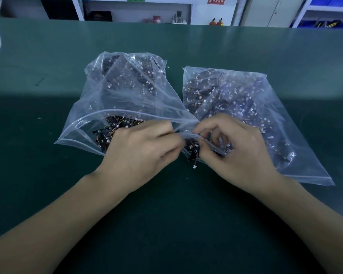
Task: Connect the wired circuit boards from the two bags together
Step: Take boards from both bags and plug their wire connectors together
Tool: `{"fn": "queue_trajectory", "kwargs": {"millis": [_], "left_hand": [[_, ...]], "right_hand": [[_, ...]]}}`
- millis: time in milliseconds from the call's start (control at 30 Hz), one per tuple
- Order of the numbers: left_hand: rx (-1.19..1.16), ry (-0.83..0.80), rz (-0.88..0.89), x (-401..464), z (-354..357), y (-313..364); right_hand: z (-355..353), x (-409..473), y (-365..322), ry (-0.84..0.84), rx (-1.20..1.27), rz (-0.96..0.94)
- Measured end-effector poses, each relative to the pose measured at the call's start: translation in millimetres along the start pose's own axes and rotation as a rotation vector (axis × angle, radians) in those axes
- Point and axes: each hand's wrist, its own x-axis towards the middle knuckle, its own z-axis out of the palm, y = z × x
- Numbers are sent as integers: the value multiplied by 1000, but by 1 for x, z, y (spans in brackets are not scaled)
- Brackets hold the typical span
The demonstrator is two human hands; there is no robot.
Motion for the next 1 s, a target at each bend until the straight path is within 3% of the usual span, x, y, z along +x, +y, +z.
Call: {"fn": "queue_trajectory", "kwargs": {"millis": [167, 300, 467, 667, 1000], "left_hand": [[117, -187, 36, 3, 1, 8], [42, -172, 51, 0, 2, 6], [-194, -133, -177, -7, -7, -3], [61, -135, -362, -12, -2, -34], [132, -202, -319, -10, 7, -49]], "right_hand": [[1, -1, -2, -22, 27, -2], [2, -1, -2, -29, 35, 12], [1, 0, -4, -28, 33, 39], [0, 0, -5, -34, 34, 32], [1, -1, -6, -60, 36, 56]]}}
